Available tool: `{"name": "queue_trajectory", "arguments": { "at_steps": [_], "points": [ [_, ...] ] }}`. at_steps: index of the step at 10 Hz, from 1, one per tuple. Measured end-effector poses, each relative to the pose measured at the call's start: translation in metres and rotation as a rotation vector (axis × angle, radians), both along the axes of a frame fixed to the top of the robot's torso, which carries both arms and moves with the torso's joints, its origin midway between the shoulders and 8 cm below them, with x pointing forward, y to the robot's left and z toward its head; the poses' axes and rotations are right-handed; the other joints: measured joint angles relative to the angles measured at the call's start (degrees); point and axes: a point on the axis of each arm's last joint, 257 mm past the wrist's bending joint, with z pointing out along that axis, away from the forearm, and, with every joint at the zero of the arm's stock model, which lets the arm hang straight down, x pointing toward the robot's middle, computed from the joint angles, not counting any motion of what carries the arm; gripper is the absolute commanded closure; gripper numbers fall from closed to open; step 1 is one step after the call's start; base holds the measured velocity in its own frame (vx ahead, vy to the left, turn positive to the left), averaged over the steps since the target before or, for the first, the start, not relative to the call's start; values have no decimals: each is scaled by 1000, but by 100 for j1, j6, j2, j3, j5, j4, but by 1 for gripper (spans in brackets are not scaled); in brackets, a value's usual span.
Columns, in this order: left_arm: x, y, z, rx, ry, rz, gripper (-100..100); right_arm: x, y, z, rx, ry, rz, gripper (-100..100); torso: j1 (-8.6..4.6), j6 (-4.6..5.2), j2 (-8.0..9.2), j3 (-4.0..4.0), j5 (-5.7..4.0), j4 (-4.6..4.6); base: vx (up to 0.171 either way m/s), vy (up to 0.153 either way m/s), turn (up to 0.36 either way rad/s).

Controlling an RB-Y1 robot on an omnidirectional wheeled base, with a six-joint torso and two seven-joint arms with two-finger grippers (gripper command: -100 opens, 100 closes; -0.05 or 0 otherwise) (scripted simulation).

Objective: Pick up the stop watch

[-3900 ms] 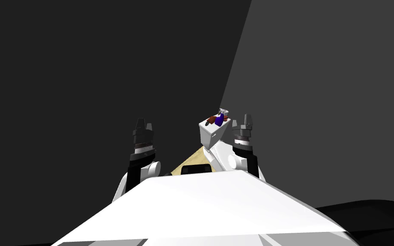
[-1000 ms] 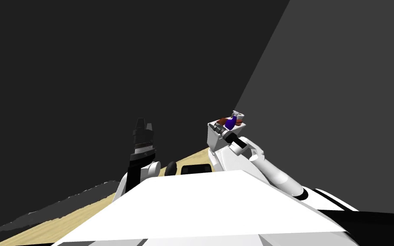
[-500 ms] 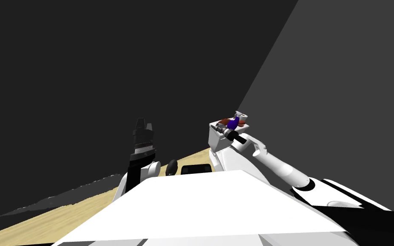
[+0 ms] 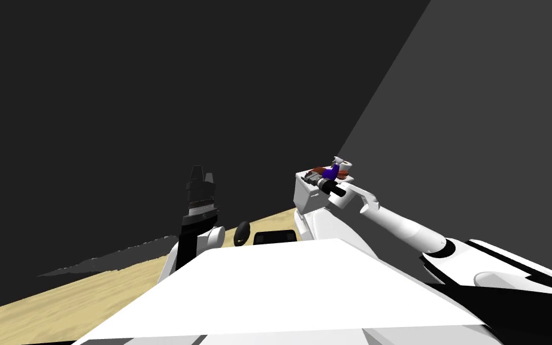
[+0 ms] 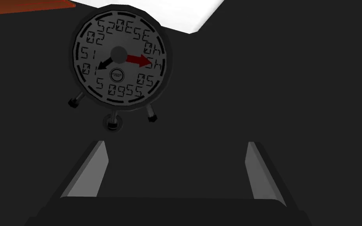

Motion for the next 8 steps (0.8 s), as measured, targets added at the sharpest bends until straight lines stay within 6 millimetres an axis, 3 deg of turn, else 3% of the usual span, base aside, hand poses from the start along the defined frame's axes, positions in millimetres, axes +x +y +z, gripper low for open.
{"name": "queue_trajectory", "arguments": {
  "at_steps": [4, 5, 6, 7, 8],
  "points": [
    [0, 0, 0, 0, 0, 0, 0, 8, -39, 0, -185, 19, -38, -100, 1, 1, -1, -1, 0, 0, -8, -7, 54],
    [0, 0, 0, 0, 0, 0, 0, 8, -40, 0, -190, 21, -40, 0, 3, 2, -2, -1, -1, -1, 0, 0, 0],
    [0, 0, 0, 0, 0, 0, 0, 8, -40, 0, -190, 21, -39, -100, 4, 1, -3, -2, 0, -1, 0, 0, 0],
    [0, 0, 0, 0, 0, 0, 0, 8, -40, 0, -190, 21, -39, 100, 4, 1, -4, -2, 0, -1, 0, 0, 0],
    [0, 0, 0, 0, 0, 0, 0, 8, -40, 0, -190, 21, -39, 100, 4, 1, -4, -2, 0, -1, 0, 0, 0]
  ]
}}
